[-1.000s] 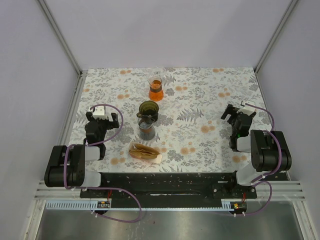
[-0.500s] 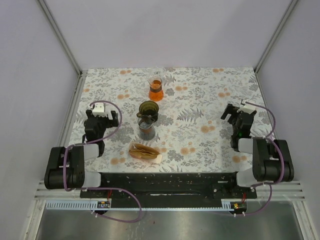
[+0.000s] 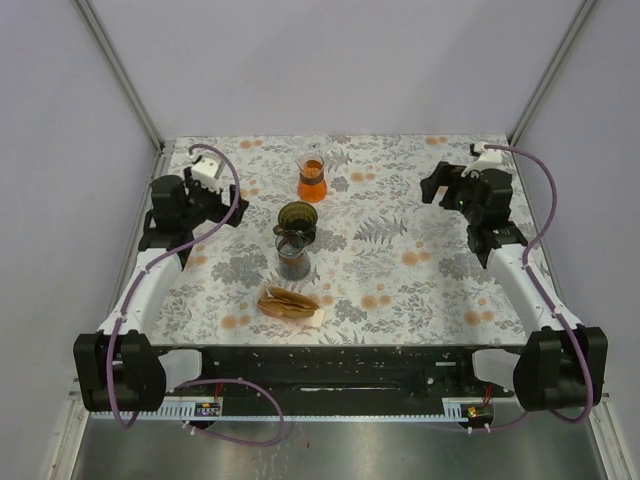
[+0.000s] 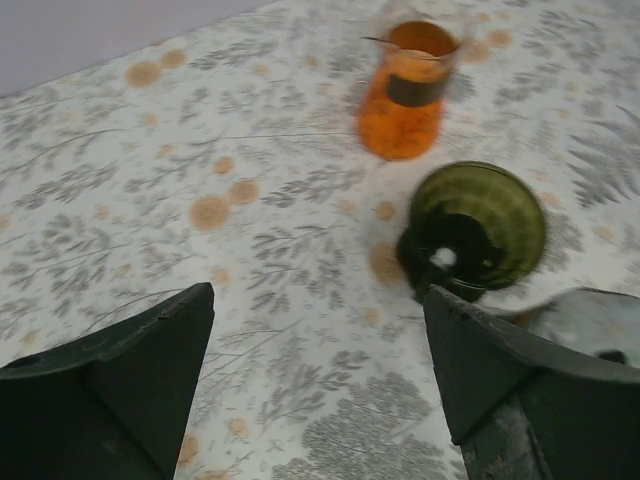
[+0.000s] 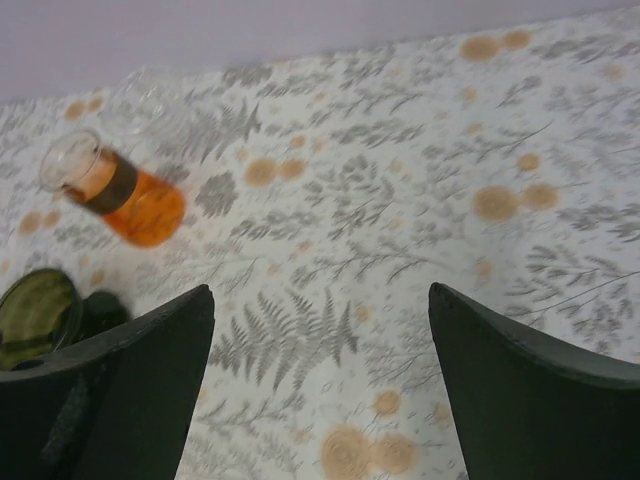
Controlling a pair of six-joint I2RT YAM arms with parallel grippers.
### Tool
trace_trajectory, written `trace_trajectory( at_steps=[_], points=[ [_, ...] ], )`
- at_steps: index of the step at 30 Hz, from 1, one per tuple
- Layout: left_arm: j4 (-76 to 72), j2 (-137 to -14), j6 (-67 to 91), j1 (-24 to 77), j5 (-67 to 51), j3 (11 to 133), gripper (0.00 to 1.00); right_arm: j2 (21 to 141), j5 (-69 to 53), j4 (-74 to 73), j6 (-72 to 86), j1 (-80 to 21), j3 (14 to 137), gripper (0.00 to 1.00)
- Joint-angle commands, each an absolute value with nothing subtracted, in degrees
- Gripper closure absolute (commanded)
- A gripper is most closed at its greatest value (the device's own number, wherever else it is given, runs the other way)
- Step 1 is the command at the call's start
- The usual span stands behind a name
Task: Place the coffee filter in the dripper
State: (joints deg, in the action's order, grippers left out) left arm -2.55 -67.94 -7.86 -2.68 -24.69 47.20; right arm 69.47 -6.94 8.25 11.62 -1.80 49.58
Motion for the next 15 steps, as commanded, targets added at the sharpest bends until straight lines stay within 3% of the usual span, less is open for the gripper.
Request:
trace_trajectory(
  at_steps=[1,10,15],
  points=[
    [20.7,-66.6,-16.1,5.8,-30.7,57.0,0.11,67.0,-9.5,-8.2,9.6,-7.8,55.4,0.05],
    [31.9,-76.3,-17.8,19.1,-19.4,67.9,0.11,64.2,-10.3,-15.5,10.4,-9.2,56.6,0.06],
    [36.8,-81.1,-19.9,22.1,-18.4,70.1,0.19,63.0,-10.1,-17.3,9.2,-9.2,56.4,0.06]
  ],
)
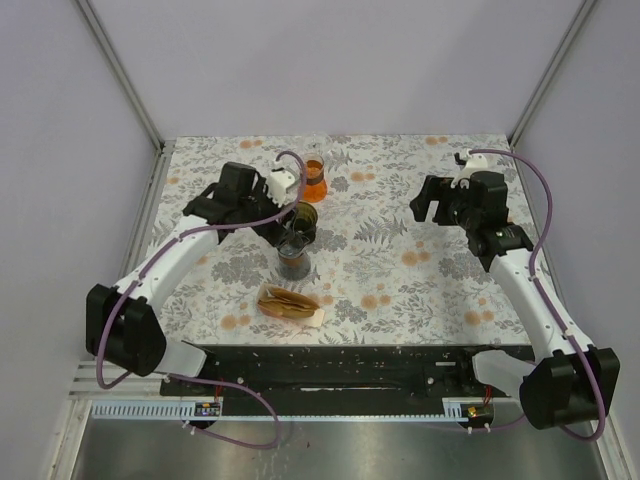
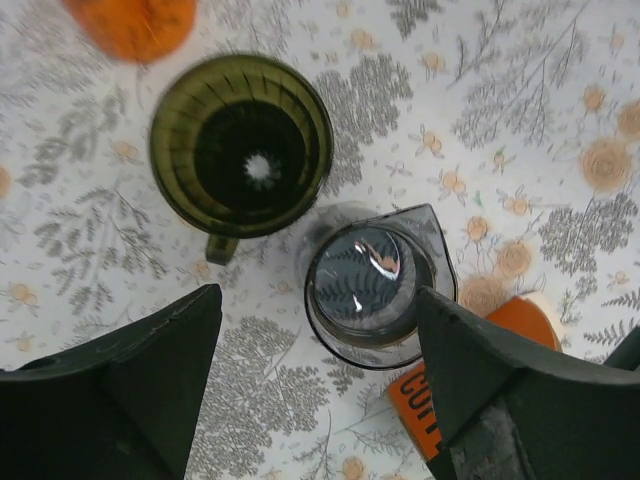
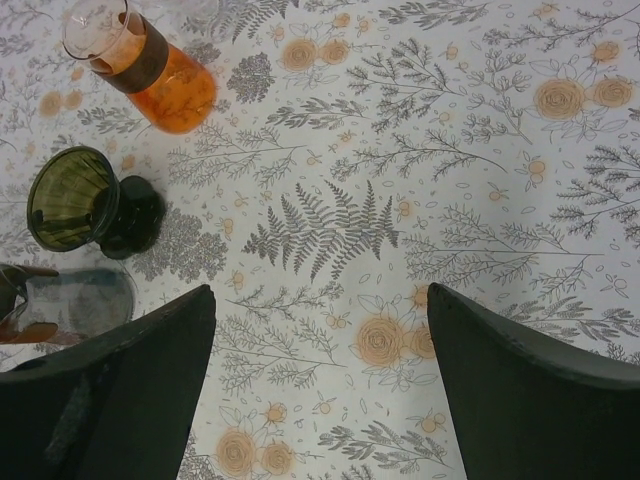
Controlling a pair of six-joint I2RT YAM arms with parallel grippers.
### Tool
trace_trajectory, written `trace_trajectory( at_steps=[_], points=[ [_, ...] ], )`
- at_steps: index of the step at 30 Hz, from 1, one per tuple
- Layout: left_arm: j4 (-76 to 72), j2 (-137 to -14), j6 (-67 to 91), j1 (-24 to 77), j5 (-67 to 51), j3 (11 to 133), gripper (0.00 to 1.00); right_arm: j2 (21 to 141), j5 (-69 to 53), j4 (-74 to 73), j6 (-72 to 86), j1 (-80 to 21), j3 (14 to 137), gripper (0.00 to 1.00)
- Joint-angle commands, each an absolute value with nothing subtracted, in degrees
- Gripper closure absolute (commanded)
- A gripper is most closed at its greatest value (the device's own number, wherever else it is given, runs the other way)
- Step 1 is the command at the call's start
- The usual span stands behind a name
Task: Place the coffee filter in the dripper
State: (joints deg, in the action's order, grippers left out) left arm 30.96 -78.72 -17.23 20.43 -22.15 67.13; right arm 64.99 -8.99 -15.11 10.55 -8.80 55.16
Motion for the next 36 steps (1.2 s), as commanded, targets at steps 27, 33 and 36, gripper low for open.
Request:
trace_trajectory(
  at_steps=[27,33,36],
  points=[
    [43.0,-107.4,-21.2,40.2,-17.1,94.5,1.00,63.9,-12.0,-17.2,9.5,-9.3,56.2,0.03],
    [44.2,-111.6,-23.0,41.5,-16.8,102.3,1.00,63.3,-11.3,-17.3,9.5,-9.3,55.6,0.03],
    [45.5,-112.9,-23.7,41.9,-16.4,103.8,0.98,63.4,-11.5,-17.4,9.7,-9.3,55.8,0.03]
  ],
)
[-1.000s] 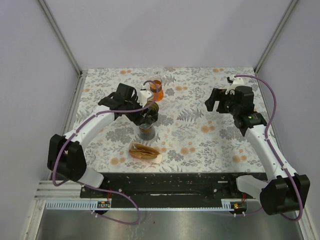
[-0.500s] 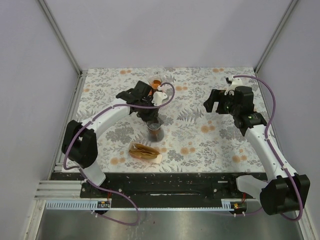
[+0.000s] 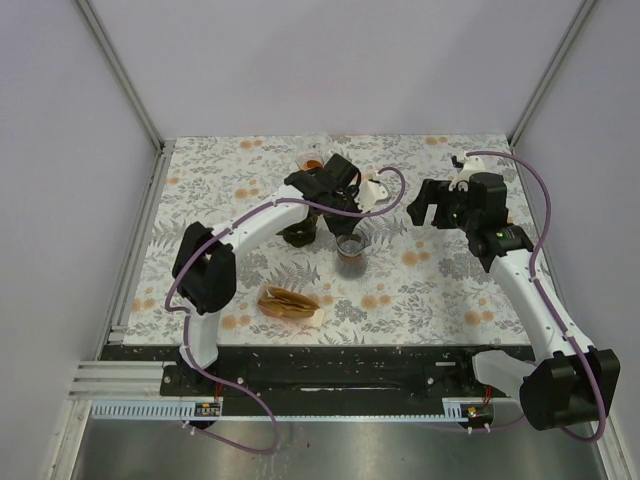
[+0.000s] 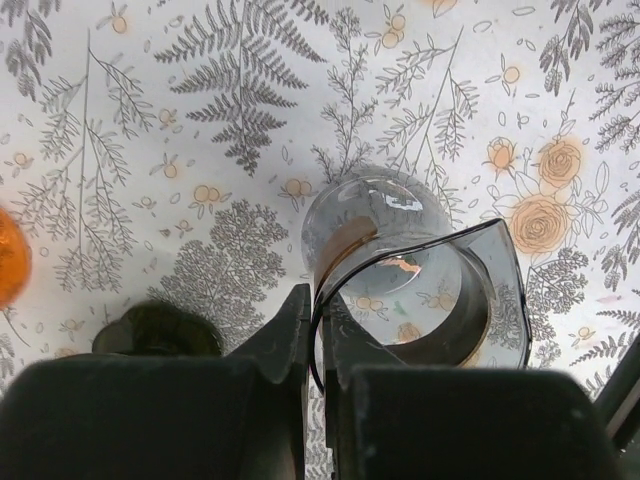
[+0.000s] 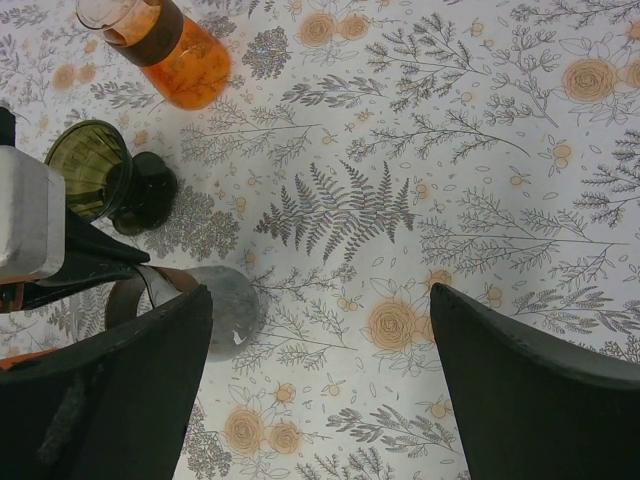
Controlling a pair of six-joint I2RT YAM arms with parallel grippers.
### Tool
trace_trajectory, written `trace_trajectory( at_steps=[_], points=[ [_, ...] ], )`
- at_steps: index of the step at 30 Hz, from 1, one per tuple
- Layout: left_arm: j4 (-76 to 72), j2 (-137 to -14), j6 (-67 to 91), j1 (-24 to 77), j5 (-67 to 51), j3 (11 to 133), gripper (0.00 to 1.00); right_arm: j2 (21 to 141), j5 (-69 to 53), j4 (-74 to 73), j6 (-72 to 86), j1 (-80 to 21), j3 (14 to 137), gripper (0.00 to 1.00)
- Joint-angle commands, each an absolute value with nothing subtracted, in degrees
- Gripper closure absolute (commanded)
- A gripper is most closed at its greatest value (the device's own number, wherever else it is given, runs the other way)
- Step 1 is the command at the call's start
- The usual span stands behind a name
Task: Place the coffee filter in the dripper
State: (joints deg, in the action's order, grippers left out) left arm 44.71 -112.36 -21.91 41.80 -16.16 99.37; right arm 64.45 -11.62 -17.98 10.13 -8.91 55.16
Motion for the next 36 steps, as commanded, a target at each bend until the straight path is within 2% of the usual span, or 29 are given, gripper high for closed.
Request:
trace_trajectory(
  at_steps=[1,5,12,13,19,21,29,32,36],
  points=[
    [45.5,-112.9,-24.0,41.9,-16.3,103.9,0.97,63.4,-11.5,-17.4,9.7,-9.3,55.7,0.03],
    [45.9,-112.6,-25.4,42.0,-15.6,103.6,0.80,63.8,-11.6,-17.1,9.7,-9.3,55.7,0.03],
    [47.4,-112.2,-26.0,42.0,-15.8,104.5,0.76,63.9,-12.1,-17.1,9.8,-9.3,56.1,0.03],
    [48.1,-111.7,-26.0,41.9,-16.1,105.0,0.72,63.9,-12.1,-17.1,9.8,-9.3,56.1,0.02],
    [48.9,-104.4,-23.9,38.4,-18.3,105.4,0.29,63.8,-12.7,-17.0,9.8,-9.3,56.2,0.02],
    [48.9,-102.1,-23.1,35.1,-18.8,104.2,0.22,63.9,-12.9,-17.4,9.8,-9.3,56.4,0.02],
    [44.6,-96.4,-28.5,15.6,-24.0,90.4,0.18,64.8,-14.1,-17.2,10.0,-9.3,56.6,0.02],
    [39.7,-96.1,-32.2,14.4,-19.3,83.6,0.20,65.7,-14.7,-17.2,10.2,-9.3,57.1,0.02],
    [35.5,-96.7,-37.0,14.4,-18.8,77.7,0.21,65.9,-14.4,-17.5,10.2,-9.3,56.9,0.02]
  ],
)
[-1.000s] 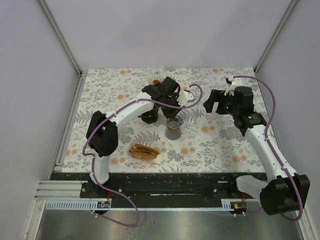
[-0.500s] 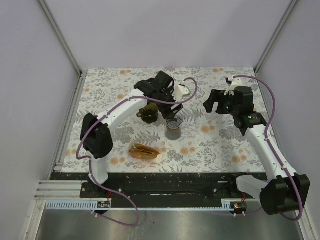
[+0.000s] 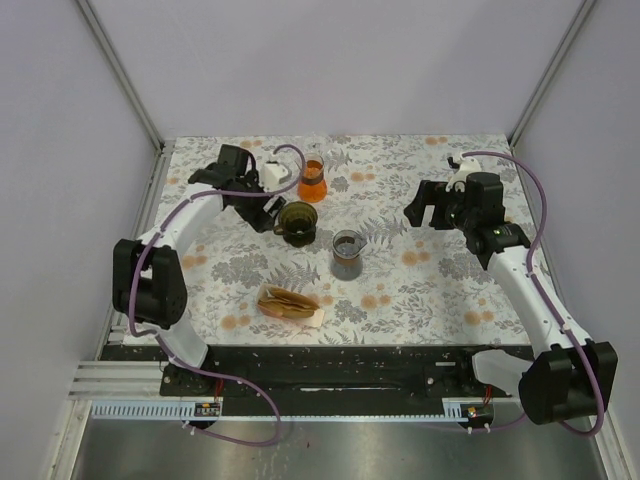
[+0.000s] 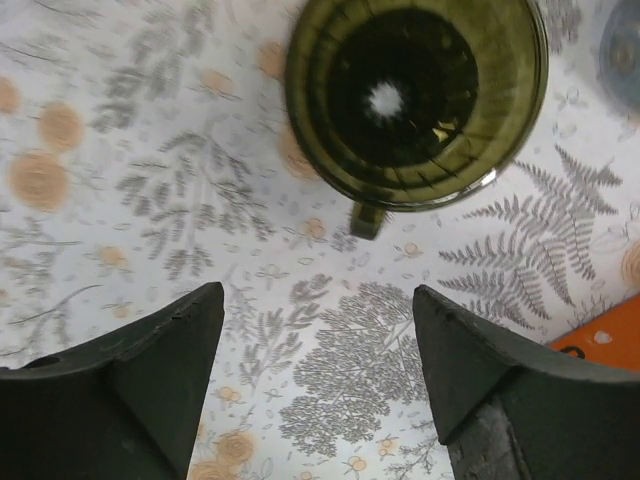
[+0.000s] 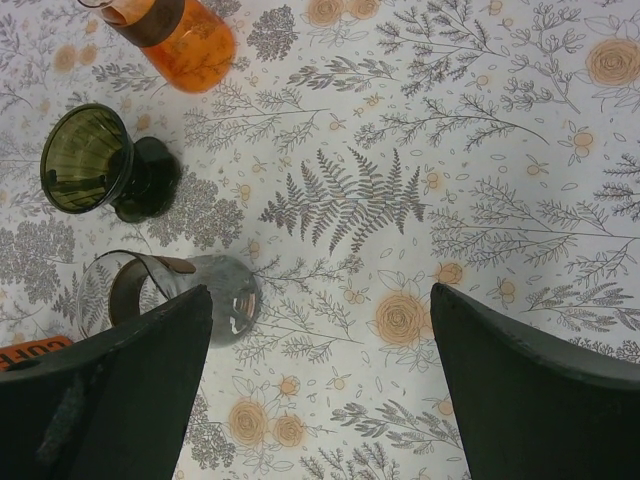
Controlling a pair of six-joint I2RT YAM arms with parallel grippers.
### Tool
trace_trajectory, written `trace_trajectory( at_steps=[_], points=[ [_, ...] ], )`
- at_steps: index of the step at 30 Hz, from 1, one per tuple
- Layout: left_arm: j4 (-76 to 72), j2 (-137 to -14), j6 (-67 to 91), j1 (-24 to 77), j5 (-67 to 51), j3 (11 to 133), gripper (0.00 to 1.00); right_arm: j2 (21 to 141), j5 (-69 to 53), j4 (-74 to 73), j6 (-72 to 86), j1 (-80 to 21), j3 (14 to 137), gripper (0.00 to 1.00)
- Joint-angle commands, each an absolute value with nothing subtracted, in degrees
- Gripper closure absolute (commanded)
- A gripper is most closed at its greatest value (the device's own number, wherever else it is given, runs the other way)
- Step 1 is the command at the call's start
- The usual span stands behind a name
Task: Place the coffee filter in the dripper
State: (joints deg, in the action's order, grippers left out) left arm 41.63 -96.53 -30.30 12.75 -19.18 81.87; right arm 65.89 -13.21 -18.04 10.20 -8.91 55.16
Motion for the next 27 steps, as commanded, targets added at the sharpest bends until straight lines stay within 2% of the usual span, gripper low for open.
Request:
trace_trajectory(
  at_steps=[1,6,10,15,17,21,25,27],
  points=[
    [34.1,-97.0,-38.0,14.4,-19.0,77.1,0.21,65.7,-14.2,-17.4,10.4,-9.3,56.8,0.02],
    [31.2,-101.0,-39.3,14.3,-20.6,77.3,0.23,64.6,-13.1,-17.8,9.8,-9.3,56.2,0.02],
    [32.5,-105.4,-38.1,14.7,-21.7,80.1,0.34,64.1,-12.8,-17.7,9.8,-9.3,56.0,0.02],
    [33.0,-106.3,-38.1,15.4,-23.3,79.7,0.40,63.9,-12.7,-17.5,9.7,-9.4,55.9,0.02],
    [32.6,-106.5,-37.7,15.9,-23.6,79.5,0.45,64.2,-12.8,-17.3,9.8,-9.3,55.9,0.02],
    [32.5,-106.8,-37.9,17.2,-24.4,79.5,0.65,64.5,-13.1,-17.3,9.9,-9.3,55.9,0.02],
    [32.5,-106.6,-37.5,17.5,-26.6,79.2,0.97,63.7,-12.5,-17.5,9.7,-9.3,55.5,0.02],
    [32.5,-106.5,-36.8,17.5,-27.1,79.4,1.00,63.7,-12.4,-17.4,9.6,-9.4,55.3,0.02]
  ],
)
